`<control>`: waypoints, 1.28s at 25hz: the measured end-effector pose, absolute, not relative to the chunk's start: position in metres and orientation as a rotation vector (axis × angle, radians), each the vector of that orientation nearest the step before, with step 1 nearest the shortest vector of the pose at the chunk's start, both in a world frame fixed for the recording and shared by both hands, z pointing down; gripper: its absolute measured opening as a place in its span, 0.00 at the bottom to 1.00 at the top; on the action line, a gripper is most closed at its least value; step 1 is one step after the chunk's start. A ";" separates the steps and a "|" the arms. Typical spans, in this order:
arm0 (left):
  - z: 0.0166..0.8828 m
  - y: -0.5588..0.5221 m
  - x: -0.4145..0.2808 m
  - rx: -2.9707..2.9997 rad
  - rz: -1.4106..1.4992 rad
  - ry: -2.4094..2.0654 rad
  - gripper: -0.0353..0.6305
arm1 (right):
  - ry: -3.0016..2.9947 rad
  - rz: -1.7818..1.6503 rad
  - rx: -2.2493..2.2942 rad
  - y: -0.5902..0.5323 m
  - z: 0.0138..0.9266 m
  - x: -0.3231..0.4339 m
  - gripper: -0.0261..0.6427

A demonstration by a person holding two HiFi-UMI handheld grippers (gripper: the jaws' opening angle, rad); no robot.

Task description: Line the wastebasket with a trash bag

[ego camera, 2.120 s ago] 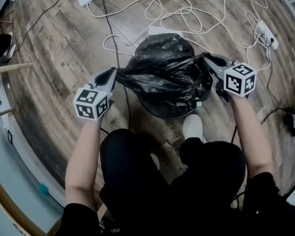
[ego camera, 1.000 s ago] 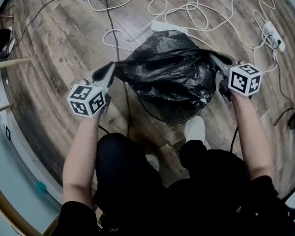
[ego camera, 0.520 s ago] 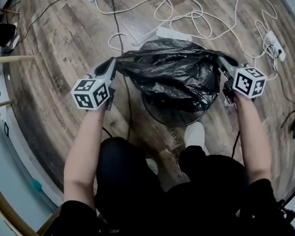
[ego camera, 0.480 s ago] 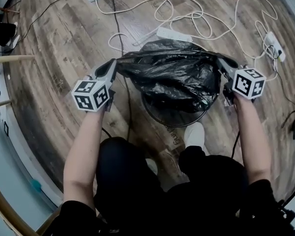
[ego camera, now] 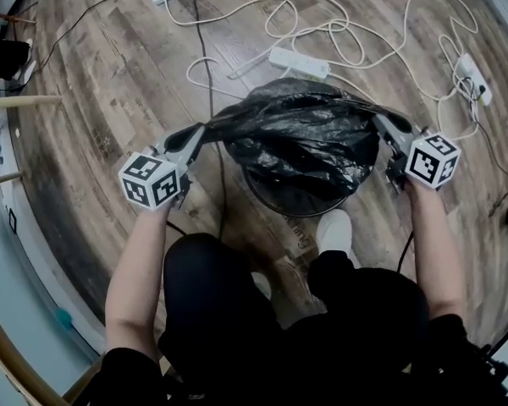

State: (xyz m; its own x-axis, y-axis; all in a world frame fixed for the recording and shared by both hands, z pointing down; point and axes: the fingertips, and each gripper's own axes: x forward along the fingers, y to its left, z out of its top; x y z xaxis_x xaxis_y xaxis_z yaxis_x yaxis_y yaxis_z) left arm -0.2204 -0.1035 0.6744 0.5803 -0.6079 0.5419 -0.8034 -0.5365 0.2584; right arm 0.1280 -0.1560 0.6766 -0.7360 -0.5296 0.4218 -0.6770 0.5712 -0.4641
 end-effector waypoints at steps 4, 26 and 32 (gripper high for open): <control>0.643 -0.066 -0.200 2.484 0.482 -0.876 0.06 | -2.608 0.890 0.905 -0.123 0.652 0.127 0.04; 0.663 -0.001 -0.239 2.504 0.581 -0.745 0.33 | -2.708 0.732 0.736 -0.077 0.577 0.139 0.40; 0.567 -0.015 -0.253 2.557 0.287 -0.923 0.35 | -2.656 0.614 0.628 -0.057 0.540 0.116 0.40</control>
